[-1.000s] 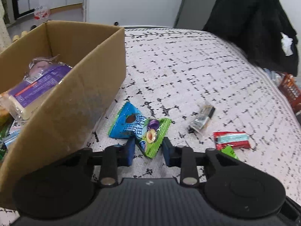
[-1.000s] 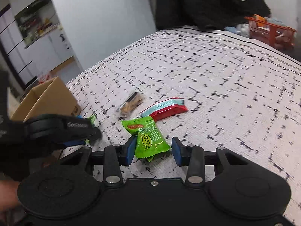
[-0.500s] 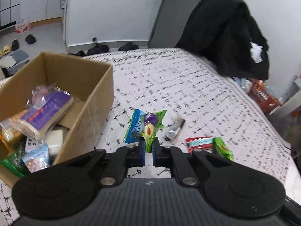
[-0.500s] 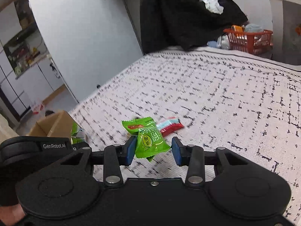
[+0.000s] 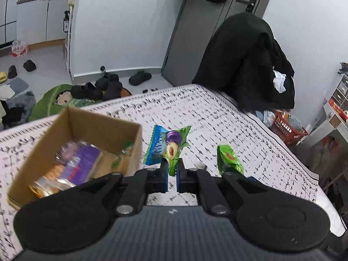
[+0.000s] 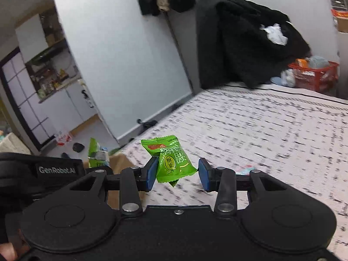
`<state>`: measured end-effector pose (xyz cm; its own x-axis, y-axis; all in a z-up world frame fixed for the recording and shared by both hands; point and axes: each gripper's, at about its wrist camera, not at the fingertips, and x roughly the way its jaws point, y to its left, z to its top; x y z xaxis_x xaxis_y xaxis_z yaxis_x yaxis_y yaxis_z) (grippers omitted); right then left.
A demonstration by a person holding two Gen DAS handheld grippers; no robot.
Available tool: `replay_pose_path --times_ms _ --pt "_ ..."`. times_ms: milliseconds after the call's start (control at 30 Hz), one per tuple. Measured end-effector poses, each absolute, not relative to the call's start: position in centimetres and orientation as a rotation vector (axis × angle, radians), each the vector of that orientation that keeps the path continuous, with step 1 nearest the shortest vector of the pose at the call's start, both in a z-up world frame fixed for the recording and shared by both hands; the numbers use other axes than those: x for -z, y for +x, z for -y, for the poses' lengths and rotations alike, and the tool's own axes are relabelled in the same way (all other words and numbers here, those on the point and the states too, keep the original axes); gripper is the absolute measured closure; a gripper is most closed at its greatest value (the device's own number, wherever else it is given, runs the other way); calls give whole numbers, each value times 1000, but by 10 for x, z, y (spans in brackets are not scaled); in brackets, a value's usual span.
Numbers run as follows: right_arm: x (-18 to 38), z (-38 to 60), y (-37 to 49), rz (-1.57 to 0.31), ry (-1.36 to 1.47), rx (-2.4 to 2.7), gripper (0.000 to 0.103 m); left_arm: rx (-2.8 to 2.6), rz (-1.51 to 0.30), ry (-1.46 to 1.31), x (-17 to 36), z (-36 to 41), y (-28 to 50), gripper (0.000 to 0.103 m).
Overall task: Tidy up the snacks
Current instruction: 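Carry both packs over the box and open both tools to drop them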
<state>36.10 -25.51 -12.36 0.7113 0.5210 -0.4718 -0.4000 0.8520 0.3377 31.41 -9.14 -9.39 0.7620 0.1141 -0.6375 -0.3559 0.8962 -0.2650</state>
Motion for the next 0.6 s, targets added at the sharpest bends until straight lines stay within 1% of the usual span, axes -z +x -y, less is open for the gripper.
replay_pose_path --times_ms 300,600 --pt "107 207 352 -535 183 -625 63 -332 -639 -411 80 42 297 97" --pt "105 167 349 -553 167 -715 63 -387 -623 -413 73 4 287 97"
